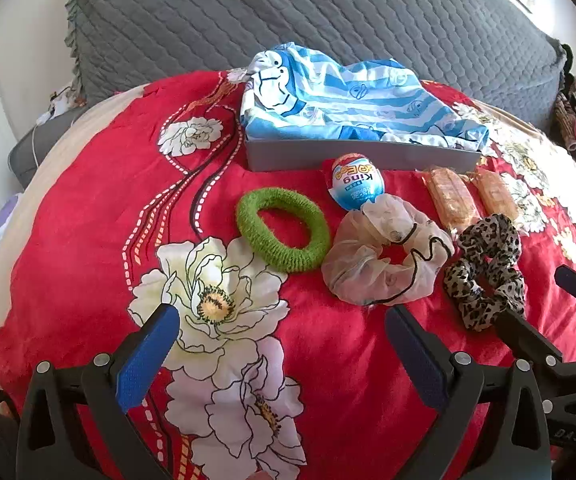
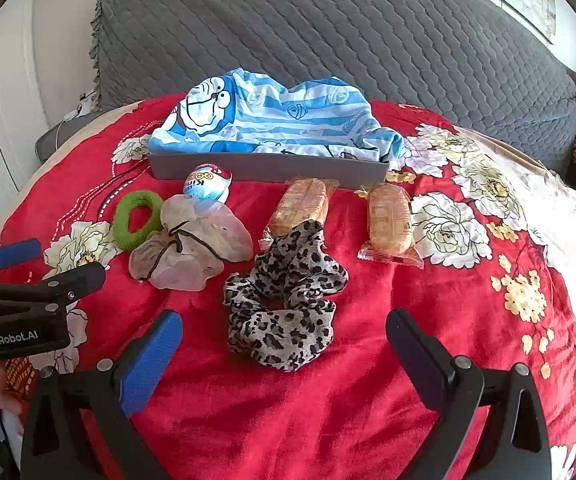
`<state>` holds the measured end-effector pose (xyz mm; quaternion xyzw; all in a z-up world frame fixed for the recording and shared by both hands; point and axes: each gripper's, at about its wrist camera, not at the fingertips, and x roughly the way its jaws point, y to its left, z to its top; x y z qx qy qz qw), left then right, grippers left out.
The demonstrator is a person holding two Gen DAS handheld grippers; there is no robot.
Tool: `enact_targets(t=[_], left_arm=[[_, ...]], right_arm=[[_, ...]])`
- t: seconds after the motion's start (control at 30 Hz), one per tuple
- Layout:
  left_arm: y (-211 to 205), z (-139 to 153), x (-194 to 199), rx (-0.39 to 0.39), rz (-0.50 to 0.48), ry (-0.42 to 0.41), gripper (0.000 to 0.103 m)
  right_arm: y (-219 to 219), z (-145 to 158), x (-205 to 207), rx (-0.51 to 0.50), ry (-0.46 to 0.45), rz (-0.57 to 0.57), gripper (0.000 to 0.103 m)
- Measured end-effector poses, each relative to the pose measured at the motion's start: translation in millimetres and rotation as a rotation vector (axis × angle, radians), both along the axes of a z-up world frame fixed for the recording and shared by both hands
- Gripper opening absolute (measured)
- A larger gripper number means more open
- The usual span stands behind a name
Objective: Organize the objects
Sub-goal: 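Move the left tool toward the green hair tie while the right tool approaches the leopard scrunchie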
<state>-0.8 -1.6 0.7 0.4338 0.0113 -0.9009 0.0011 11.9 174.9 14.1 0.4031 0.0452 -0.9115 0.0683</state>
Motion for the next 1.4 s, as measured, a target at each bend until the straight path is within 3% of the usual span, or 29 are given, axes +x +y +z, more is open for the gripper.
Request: enact_targets(t=[1.4], left_arm=[[-1.7,-4.2,-6.3,0.005,0.004,0.0,0.103]], right_arm=[[3.4,-5.4,-6.1,-0.009,-0.015,-0.032,0.103]])
